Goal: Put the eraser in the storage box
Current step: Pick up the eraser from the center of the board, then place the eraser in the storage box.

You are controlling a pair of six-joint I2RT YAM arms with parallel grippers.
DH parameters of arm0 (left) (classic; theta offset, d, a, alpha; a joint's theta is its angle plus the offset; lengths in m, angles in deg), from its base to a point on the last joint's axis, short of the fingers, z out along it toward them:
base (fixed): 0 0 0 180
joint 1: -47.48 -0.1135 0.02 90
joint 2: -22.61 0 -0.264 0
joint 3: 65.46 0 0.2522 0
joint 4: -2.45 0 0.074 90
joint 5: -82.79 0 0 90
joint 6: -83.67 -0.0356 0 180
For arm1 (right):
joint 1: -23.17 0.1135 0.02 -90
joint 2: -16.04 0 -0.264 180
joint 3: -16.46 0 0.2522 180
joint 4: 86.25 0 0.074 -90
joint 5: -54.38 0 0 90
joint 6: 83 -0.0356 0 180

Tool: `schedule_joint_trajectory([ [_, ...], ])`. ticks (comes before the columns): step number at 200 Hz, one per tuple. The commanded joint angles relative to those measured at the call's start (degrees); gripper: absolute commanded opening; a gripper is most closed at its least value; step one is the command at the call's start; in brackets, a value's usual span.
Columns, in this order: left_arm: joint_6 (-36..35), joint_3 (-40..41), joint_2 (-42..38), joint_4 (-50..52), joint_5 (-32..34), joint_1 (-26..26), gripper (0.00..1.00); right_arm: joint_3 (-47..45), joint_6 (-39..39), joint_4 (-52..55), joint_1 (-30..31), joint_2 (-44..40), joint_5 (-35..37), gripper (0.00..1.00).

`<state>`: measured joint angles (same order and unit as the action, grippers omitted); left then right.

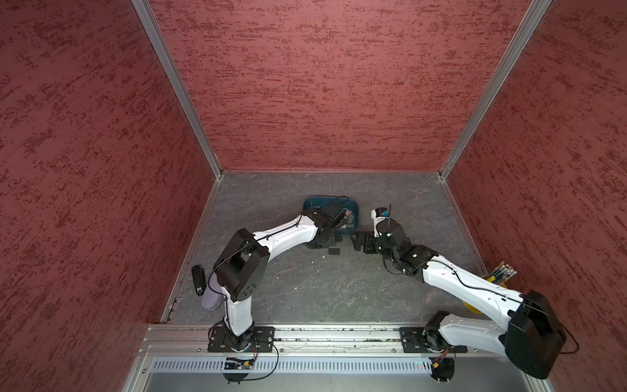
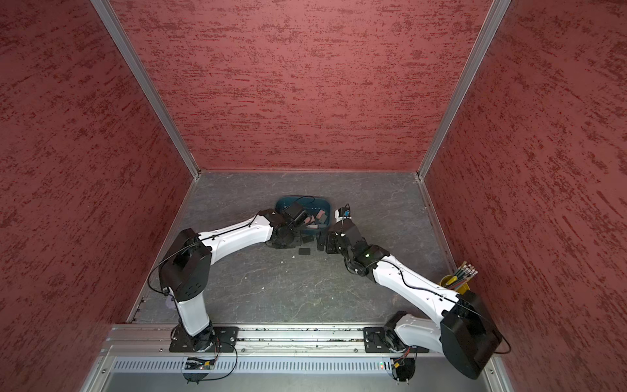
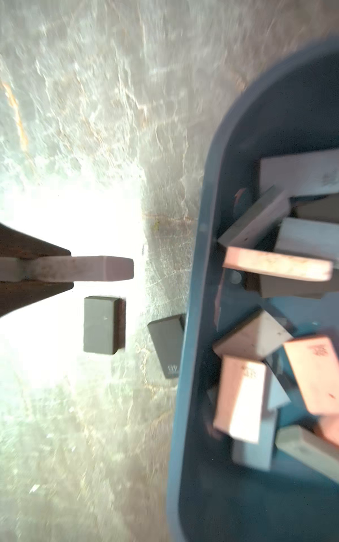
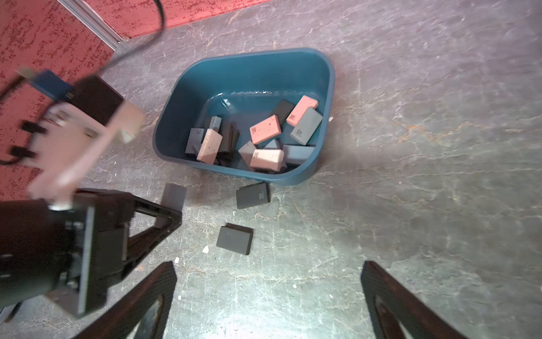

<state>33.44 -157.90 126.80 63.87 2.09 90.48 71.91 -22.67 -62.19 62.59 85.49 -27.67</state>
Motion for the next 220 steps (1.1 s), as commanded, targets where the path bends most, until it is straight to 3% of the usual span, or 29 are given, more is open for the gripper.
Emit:
schedule_joint_trajectory([
  [1, -2.28, -2.53, -1.79, 3.15, 1.15, -0.81, 0.03, -0.96, -1.43, -3.63, 1.46, 1.52, 0.13, 0.99],
  [34, -5.47, -9.0, -0.15, 6.14, 1.14, -3.39, 0.04, -2.05, -2.48, -6.06, 3.4, 4.77, 0.38, 0.99],
  [107, -10.39, -22.59, 11.48, 9.33, -3.66, -10.85, 0.07, -1.1, -5.03, -9.57, 8.05, 11.4, 2.27, 0.99],
  [164, -11.46, -26.42, 17.23, 9.6, -4.66, -12.5, 0.11, 1.62, -7.92, -9.66, 11.13, 17.86, 4.37, 0.99],
  [201, -11.9, -26.61, 17.42, 9.45, -5.07, -12.92, 0.25, 1.89, -9.77, -10.44, 12.35, 19.74, 5.44, 0.99],
  [220, -12.21, -27.05, 17.03, 9.71, -5.23, -12.86, 0.46, 2.73, -10.38, -9.86, 12.75, 20.68, 6.86, 0.98],
])
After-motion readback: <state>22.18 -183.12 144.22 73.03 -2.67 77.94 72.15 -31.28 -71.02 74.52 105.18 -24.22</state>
